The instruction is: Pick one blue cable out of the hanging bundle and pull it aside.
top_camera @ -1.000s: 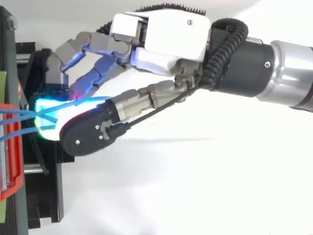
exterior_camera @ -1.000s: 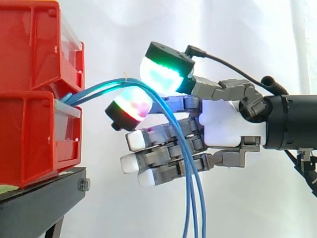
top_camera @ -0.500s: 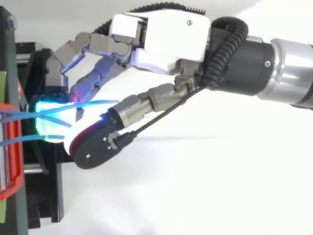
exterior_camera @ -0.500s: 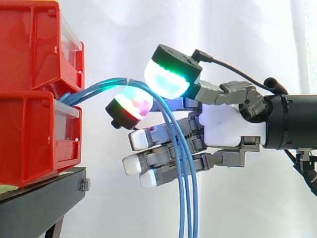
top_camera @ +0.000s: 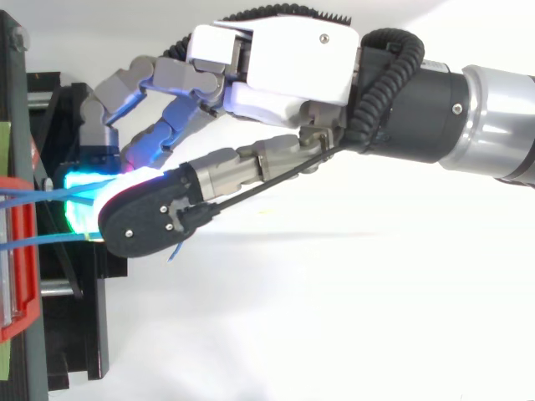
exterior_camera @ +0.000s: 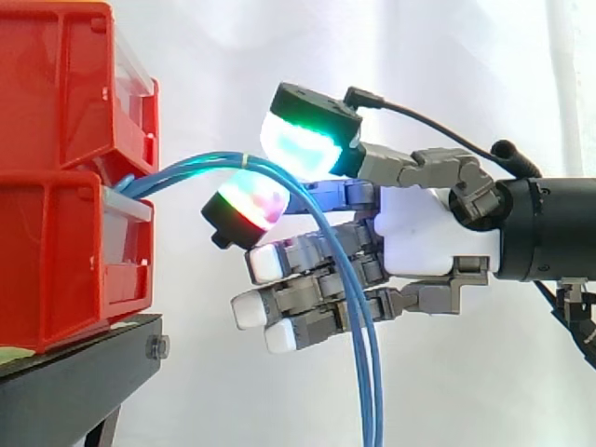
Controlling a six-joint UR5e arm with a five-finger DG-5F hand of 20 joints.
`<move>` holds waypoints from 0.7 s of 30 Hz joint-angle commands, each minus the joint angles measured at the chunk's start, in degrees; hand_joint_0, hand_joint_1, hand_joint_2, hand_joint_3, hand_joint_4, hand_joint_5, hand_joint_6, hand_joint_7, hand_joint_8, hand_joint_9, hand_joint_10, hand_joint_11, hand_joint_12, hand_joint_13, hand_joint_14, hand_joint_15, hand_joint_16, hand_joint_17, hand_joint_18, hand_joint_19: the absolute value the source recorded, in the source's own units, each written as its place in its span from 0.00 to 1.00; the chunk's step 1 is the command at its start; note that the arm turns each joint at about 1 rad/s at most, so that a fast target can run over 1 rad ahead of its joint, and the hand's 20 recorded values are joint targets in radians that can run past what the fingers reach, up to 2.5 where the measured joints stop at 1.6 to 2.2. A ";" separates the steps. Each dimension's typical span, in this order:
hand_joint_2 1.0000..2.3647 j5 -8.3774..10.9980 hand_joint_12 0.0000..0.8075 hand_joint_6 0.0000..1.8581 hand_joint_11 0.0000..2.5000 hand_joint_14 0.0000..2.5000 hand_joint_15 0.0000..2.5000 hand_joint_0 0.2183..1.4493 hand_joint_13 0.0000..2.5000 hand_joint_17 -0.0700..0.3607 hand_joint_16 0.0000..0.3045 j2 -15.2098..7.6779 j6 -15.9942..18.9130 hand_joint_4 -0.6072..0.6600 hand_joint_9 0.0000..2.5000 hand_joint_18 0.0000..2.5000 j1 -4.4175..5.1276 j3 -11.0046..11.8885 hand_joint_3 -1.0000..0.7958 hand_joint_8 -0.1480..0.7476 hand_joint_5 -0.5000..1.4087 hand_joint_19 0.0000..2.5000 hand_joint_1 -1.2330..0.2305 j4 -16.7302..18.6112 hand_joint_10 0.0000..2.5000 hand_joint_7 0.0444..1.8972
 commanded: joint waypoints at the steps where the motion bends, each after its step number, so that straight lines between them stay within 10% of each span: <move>1: 0.01 0.00 0.37 0.48 0.22 0.01 0.18 0.32 0.30 0.40 0.15 0.00 0.00 0.49 0.38 0.23 0.00 0.00 0.44 0.46 0.19 0.18 0.38 -0.02 0.01 0.50; 6: 0.02 0.00 0.36 0.51 0.23 0.01 0.18 0.37 0.29 0.40 0.15 0.00 0.00 0.43 0.36 0.24 0.00 0.00 0.48 0.44 0.19 0.17 0.29 -0.02 0.01 0.46; 12: 0.00 -0.09 0.34 0.51 0.22 0.01 0.17 0.45 0.29 0.38 0.14 0.00 0.00 0.37 0.35 0.25 -0.18 0.00 0.28 0.41 0.18 0.14 0.22 -0.02 0.01 0.44; 21: 0.00 -0.70 0.38 0.50 0.22 0.01 0.17 0.23 0.30 0.41 0.15 0.00 -0.70 0.50 0.37 0.25 -0.18 0.09 0.28 0.45 0.19 0.16 0.34 0.15 0.01 0.39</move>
